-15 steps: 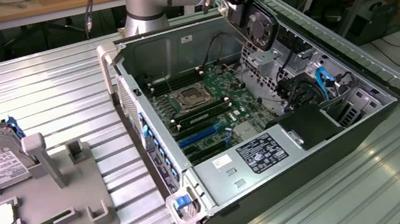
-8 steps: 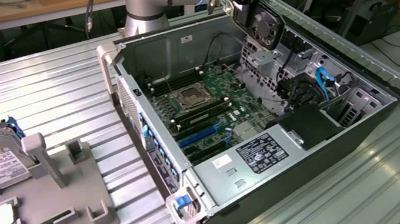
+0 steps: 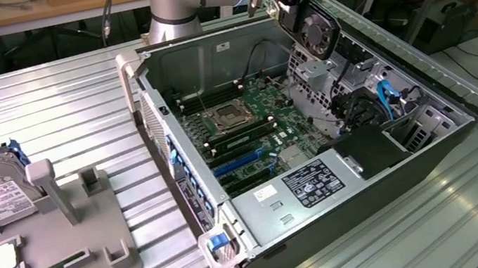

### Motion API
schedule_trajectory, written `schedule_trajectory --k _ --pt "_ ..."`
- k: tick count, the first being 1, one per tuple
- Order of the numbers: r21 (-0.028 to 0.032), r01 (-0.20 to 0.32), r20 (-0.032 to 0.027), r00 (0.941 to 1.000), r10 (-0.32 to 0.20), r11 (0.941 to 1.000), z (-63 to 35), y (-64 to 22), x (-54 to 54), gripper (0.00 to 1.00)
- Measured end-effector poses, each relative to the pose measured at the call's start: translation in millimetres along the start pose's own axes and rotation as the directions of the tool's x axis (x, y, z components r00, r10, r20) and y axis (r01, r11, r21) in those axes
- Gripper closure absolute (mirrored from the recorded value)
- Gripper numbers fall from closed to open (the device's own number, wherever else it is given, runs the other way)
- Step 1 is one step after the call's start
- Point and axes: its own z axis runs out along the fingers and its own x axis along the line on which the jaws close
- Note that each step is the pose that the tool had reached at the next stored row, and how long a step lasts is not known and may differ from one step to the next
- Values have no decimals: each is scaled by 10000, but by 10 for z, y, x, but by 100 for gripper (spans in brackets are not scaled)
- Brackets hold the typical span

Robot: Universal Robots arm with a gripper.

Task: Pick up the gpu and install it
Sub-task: 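Insert the gpu into the slot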

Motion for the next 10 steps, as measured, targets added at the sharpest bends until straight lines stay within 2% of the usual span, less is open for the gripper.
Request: schedule_trajectory --k 6,10 --pt "-1 35 -2 10000 -35 10000 0 -1 0 72" --pt "-7 246 -13 9997 -246 9997 0 -2 1 72"
